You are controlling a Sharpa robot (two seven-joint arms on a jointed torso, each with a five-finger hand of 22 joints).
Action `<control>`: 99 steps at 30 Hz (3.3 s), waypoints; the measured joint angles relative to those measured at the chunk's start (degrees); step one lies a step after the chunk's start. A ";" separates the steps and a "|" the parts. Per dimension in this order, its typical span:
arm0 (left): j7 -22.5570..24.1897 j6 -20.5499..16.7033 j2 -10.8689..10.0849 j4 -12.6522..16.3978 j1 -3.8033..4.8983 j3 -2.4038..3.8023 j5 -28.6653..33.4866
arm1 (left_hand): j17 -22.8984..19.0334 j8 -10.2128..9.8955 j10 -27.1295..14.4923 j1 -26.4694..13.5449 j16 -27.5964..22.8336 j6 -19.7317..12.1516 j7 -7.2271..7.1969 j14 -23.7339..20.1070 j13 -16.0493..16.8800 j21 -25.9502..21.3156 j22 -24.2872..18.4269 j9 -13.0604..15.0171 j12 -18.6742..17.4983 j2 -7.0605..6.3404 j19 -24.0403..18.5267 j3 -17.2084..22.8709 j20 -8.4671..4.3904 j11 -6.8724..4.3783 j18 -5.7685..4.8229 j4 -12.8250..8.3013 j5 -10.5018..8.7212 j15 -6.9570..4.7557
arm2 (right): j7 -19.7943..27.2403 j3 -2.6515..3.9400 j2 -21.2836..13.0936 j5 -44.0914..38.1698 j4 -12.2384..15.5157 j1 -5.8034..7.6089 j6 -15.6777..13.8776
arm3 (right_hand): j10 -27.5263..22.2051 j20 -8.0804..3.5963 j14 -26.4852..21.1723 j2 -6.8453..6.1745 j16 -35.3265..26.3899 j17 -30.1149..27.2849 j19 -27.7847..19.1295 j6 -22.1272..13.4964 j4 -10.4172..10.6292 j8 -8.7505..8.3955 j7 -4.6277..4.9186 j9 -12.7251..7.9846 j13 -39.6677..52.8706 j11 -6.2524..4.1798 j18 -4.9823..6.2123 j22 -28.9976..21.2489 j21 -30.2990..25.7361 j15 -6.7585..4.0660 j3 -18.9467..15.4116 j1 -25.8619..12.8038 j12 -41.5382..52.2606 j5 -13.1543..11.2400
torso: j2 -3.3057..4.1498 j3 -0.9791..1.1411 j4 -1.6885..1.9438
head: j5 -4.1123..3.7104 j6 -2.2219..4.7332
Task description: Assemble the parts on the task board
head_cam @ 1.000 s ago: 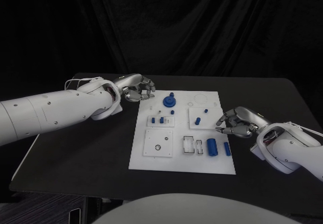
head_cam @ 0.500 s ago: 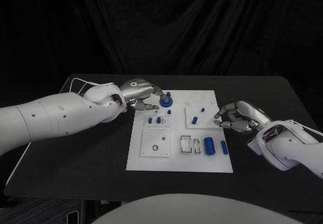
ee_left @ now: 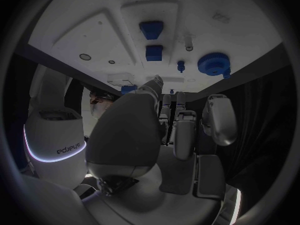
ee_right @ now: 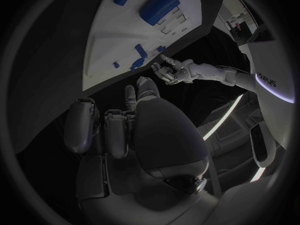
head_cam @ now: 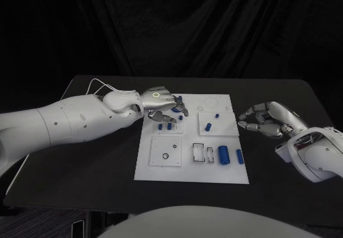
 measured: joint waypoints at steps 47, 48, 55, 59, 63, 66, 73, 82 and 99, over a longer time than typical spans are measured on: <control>-10.18 7.05 4.83 -2.93 -0.01 0.12 -2.06 | -0.01 2.97 2.05 0.69 -0.72 6.82 2.74 0.00 -1.26 -1.87 -0.01 0.55 3.09 0.20 1.00 3.56 -0.40 1.05 -0.01 -4.16 11.80 0.01 | 0.44 -0.02 0.48 0.93 0.61 0.24 -0.68 | 0.00 0.00 -0.18 0.00 0.00 0.00 0.00 0.00 0.06 0.22 0.00 0.00 0.00 0.00 0.00 0.02 0.00 0.07 0.39 0.00 0.00 1.27 | 2.58 -0.09 0.55 | -0.48 0.00; -10.19 7.05 4.88 -2.99 -0.01 0.12 -2.05 | -0.01 3.12 2.14 0.69 -0.72 6.82 2.74 0.00 -1.08 -1.87 -0.01 0.71 3.29 0.20 1.01 3.50 -0.40 0.96 -0.01 -4.30 11.80 0.02 | 0.44 -0.02 0.52 0.98 0.57 0.24 -0.67 | 0.00 0.00 -0.13 0.00 0.00 0.00 0.00 0.00 0.06 0.22 0.00 0.00 0.00 0.00 -0.01 0.02 0.00 0.01 0.39 0.00 0.00 1.27 | 2.56 -0.09 0.58 | -0.51 0.00; -10.12 7.03 4.93 -3.30 -0.01 0.14 -2.03 | -0.01 3.56 3.16 0.30 -0.72 7.13 3.05 0.00 0.62 -1.87 -0.01 1.79 5.28 0.59 1.12 3.66 -0.52 0.56 -0.01 -5.23 11.80 0.02 | 0.41 -0.02 1.02 1.26 0.23 0.24 -0.56 | 0.00 0.00 -0.03 0.00 0.00 0.00 0.00 0.00 0.06 0.22 0.00 0.00 0.00 0.00 -0.01 0.01 0.00 -0.06 0.39 0.00 0.00 1.27 | 2.54 -0.09 0.64 | -0.47 0.00; -10.07 7.02 4.91 -3.45 -0.01 0.15 -2.01 | -0.01 3.56 3.16 0.29 -0.72 7.13 3.05 0.00 0.99 -1.87 -0.01 1.91 5.55 0.59 1.20 3.75 -0.60 0.56 -0.01 -5.32 11.80 0.01 | 0.36 -0.02 1.42 1.35 -0.09 0.24 -0.43 | 0.00 0.00 0.01 0.00 0.00 0.00 0.00 0.00 0.06 0.22 0.00 0.00 0.00 0.00 0.00 0.01 0.00 -0.03 0.39 0.00 0.00 1.27 | 2.52 -0.09 0.64 | -0.43 0.00; -10.02 7.02 4.81 -3.56 -0.01 0.17 -1.99 | -0.01 3.56 3.76 0.30 -0.72 7.12 3.05 0.00 1.43 -1.87 -0.01 2.19 6.12 0.59 1.20 3.91 -0.60 0.27 -0.01 -5.51 11.80 0.02 | 0.32 -0.02 1.80 1.40 -0.26 0.24 -0.27 | 0.00 0.01 0.01 0.00 0.00 0.00 0.00 0.00 -0.10 0.22 0.00 0.00 0.00 0.00 0.00 0.01 0.00 -0.02 0.54 0.00 0.00 1.27 | 2.52 -0.13 0.64 | -0.53 0.00; -9.95 6.94 4.72 -3.63 0.00 0.18 -1.98 | -0.01 3.79 4.92 0.29 -0.72 7.12 3.04 -0.10 2.42 -1.87 0.00 2.82 7.35 0.59 1.52 4.24 -0.91 -0.23 -0.02 -6.27 11.80 -0.52 | 0.31 -0.02 1.95 1.43 -0.39 0.24 -0.22 | 0.00 0.00 0.01 0.00 0.00 0.00 0.00 0.00 -0.10 0.22 0.00 -0.02 0.00 0.00 0.00 0.01 0.00 -0.02 0.54 0.00 0.00 1.27 | 2.52 -0.15 0.58 | -0.59 0.00; -9.67 6.70 4.59 -3.79 0.00 0.16 -1.97 | -0.01 4.56 6.12 0.06 -0.72 7.71 3.72 0.00 3.03 -1.82 0.04 3.58 7.68 0.83 1.83 4.71 -1.22 -1.35 -0.02 -6.74 11.80 -1.25 | 0.30 -0.02 2.30 1.48 -0.72 0.24 -0.26 | 0.00 0.00 0.04 0.00 0.00 0.00 0.00 -0.14 -0.01 0.22 0.15 -0.09 0.00 0.00 0.00 0.01 0.00 0.02 0.63 0.00 0.00 1.49 | 2.48 -0.15 0.51 | -0.77 0.00; -9.33 5.11 3.49 -2.96 -0.06 0.06 -2.06 | -0.01 6.12 11.28 -0.09 -0.95 9.28 4.80 0.00 1.76 -0.60 0.03 5.60 5.61 1.13 2.53 6.11 -2.37 -2.86 -0.03 -8.16 12.96 -2.46 | 0.29 -0.02 2.66 1.51 -0.99 0.24 -0.28 | 0.00 0.00 0.04 0.00 0.00 0.00 0.00 -0.21 0.06 0.22 0.21 -0.09 0.00 0.00 0.00 0.01 0.00 0.05 0.71 0.00 0.00 1.49 | 2.36 -0.16 0.54 | -0.48 0.00; -10.57 0.87 -4.24 4.55 1.35 0.04 -2.13 | -0.01 6.05 14.58 -1.45 -1.66 10.81 4.89 0.00 -1.37 -1.02 0.02 6.50 0.08 0.49 2.53 7.72 -2.78 -2.78 -0.02 -8.62 11.34 -2.46 | 0.03 -0.02 3.50 1.52 -1.86 0.01 -0.24 | 0.00 0.00 0.02 -0.08 0.00 0.00 0.00 -0.21 -0.09 0.22 0.21 -0.08 0.00 0.00 0.00 0.04 0.00 0.19 0.86 0.08 0.00 1.49 | 2.49 -0.12 0.59 | -1.55 0.00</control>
